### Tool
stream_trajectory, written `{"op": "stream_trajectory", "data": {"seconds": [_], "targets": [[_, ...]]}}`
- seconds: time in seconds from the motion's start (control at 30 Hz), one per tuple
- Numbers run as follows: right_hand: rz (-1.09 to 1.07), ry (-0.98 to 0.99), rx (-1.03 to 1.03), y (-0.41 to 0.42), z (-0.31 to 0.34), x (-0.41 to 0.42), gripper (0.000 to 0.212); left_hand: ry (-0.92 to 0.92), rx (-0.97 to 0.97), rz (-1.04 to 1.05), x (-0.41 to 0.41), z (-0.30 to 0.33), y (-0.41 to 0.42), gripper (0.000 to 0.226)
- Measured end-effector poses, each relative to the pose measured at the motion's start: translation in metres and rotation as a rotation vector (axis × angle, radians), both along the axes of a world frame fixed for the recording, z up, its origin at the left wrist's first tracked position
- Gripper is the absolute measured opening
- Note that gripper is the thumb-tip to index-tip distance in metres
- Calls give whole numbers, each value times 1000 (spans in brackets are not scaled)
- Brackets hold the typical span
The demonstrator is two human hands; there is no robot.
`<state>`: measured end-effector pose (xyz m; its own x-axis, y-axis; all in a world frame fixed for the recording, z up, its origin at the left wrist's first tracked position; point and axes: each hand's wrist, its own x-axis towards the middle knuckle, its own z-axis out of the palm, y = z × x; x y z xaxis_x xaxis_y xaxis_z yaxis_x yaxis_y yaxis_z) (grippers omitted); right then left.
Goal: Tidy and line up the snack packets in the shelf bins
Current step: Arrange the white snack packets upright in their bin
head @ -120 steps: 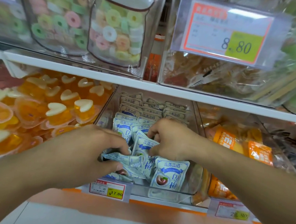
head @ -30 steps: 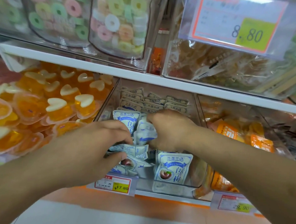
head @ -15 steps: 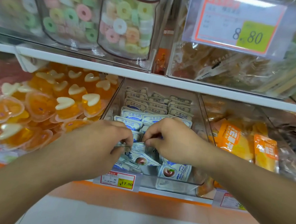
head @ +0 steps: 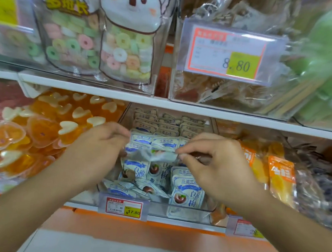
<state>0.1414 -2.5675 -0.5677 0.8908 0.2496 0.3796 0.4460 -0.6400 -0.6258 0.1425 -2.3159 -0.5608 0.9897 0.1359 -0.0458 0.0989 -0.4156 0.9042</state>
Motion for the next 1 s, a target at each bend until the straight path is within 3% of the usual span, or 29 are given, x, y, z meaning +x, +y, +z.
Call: {"op": "stream_trajectory", "data": {"seconds": [0.1, 0.2, 0.27, 0.37, 0.43, 0.57, 0.73, 0.87, 1.0], "targets": [[-24, -96, 90, -7, 1, -13, 16, 215, -162, 36, -3, 13, -13, 39], [15, -107, 186, -11, 8, -23, 19, 350, -155, -115, -17, 24, -26, 41], [61, -32, 277, -13, 12, -26, 24, 324, -68, -222, -26, 25, -29, 27], [104, 111, 359, -21, 15, -26, 44, 341, -245, -301, -29, 24, -33, 24], [133, 241, 431, -28, 17, -25, 55, 251, -196, -321, -31, 24, -38, 18], [179, 461, 467, -30, 20, -25, 38, 44, -6, -351, -30, 23, -44, 17], [134, 356, 300, -23, 19, -19, 23, -121, 22, -356, -22, 18, -50, 15], [11, 410, 440, -25, 14, -8, 22, -50, 16, -394, -15, 9, -41, 32], [33, 392, 309, -21, 9, -5, 22, -47, -133, -409, -12, 6, -37, 28]]}}
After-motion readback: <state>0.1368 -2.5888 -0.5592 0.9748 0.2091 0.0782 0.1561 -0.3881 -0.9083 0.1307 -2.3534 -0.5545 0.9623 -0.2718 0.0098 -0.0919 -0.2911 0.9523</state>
